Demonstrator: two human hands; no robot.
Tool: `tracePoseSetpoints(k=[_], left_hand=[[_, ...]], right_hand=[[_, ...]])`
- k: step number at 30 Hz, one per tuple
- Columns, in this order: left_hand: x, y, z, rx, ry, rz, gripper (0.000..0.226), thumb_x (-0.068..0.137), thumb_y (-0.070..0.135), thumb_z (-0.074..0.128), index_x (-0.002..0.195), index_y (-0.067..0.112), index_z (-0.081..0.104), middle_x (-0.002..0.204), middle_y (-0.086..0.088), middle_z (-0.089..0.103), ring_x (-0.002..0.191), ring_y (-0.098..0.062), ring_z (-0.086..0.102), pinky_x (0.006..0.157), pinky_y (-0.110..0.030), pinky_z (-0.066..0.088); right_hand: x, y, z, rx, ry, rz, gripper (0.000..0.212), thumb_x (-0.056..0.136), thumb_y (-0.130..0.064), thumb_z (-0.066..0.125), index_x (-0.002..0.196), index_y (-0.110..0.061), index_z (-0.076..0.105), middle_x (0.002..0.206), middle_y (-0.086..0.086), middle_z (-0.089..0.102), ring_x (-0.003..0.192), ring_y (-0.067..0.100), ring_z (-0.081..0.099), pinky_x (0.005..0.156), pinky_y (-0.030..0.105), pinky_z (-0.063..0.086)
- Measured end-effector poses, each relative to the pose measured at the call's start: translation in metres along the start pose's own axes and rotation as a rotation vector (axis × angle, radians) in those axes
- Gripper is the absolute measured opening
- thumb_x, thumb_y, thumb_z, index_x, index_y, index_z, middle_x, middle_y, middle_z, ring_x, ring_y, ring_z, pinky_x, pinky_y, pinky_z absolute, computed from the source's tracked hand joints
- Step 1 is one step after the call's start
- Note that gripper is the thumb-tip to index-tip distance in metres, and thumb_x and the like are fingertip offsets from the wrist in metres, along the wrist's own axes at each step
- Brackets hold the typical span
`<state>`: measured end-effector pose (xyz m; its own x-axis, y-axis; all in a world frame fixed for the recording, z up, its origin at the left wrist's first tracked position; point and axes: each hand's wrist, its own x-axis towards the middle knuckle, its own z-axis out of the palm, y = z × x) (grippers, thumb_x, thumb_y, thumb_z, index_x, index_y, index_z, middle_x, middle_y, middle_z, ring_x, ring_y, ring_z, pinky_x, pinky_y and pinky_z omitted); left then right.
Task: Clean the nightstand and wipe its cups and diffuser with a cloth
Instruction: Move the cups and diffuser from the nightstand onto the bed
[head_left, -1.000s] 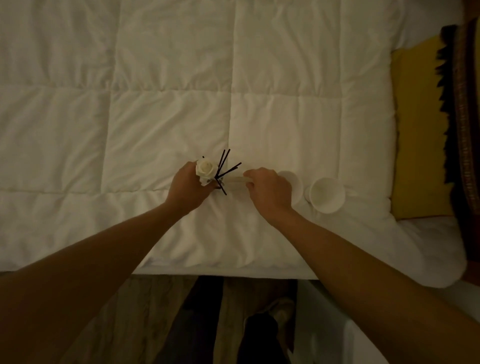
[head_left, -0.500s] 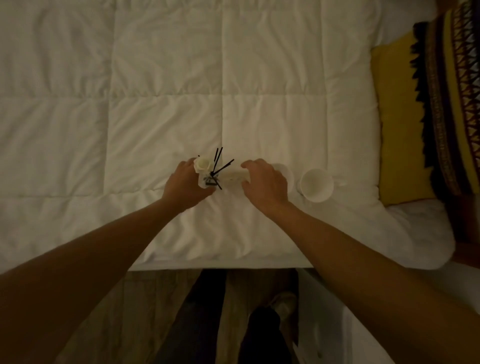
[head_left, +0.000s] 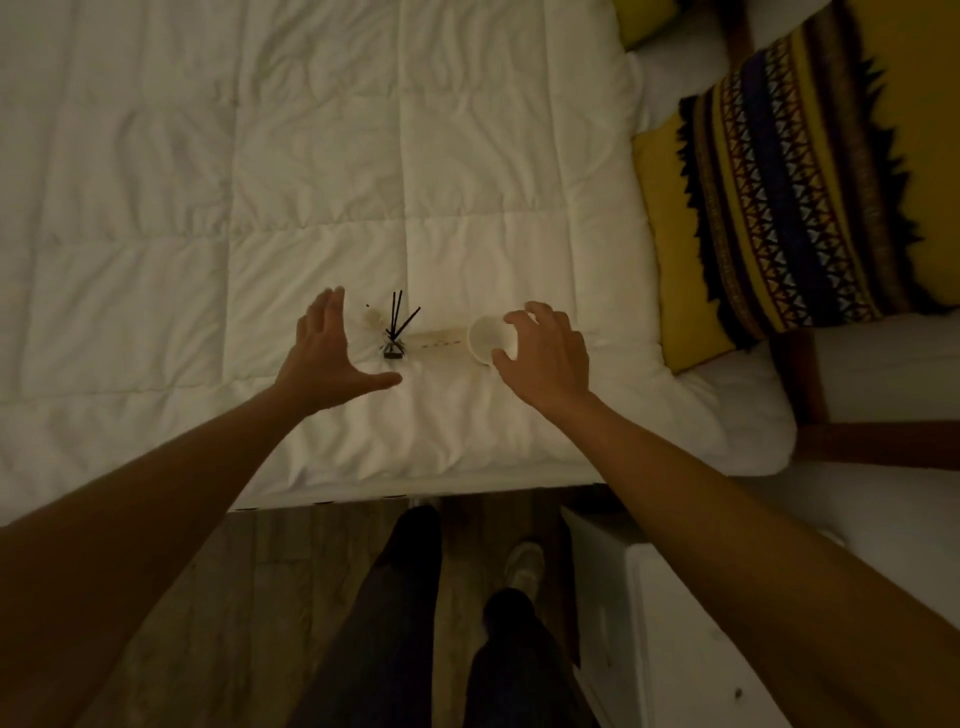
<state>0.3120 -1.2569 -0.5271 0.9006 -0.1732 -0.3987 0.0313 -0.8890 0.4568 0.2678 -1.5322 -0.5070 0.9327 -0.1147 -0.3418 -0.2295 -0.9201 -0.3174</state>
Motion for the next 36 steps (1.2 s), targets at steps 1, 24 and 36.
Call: tracePoseSetpoints(k=[1, 24, 36], left_hand=[[-0.005, 0.011, -0.007, 0.001, 0.011, 0.027, 0.138, 0.058, 0.066, 0.082, 0.157, 0.015, 0.001, 0.166, -0.010, 0.001, 0.152, -0.031, 0.003, 0.117, -0.056, 0.020], [-0.206, 0.130, -0.138, 0.216, 0.497, 0.102, 0.081, 0.093, 0.067, 0.038, 0.158, 0.031, 0.008, 0.167, 0.001, -0.003, 0.153, -0.029, -0.010, 0.120, -0.057, 0.010], [-0.316, -0.024, -0.267, 0.300, 0.733, -0.163, 0.082, 0.091, 0.071, 0.029, 0.158, 0.033, 0.004, 0.167, 0.002, -0.007, 0.153, -0.027, -0.011, 0.122, -0.054, 0.008]], right_hand=[[-0.009, 0.006, -0.007, 0.016, 0.005, 0.005, 0.054, 0.095, -0.041, 0.058, 0.143, -0.020, 0.050, 0.159, 0.006, 0.033, 0.141, 0.027, 0.034, 0.110, 0.045, 0.035], [-0.154, 0.009, -0.191, -0.099, 0.293, -0.335, 0.067, 0.098, -0.066, 0.031, 0.157, -0.039, 0.019, 0.168, 0.000, 0.010, 0.155, 0.022, 0.006, 0.124, 0.042, 0.018], [-0.144, -0.235, -0.189, -0.140, 0.294, -0.757, 0.067, 0.097, -0.071, 0.024, 0.157, -0.043, 0.014, 0.168, -0.003, 0.008, 0.155, 0.021, 0.003, 0.123, 0.042, 0.018]])
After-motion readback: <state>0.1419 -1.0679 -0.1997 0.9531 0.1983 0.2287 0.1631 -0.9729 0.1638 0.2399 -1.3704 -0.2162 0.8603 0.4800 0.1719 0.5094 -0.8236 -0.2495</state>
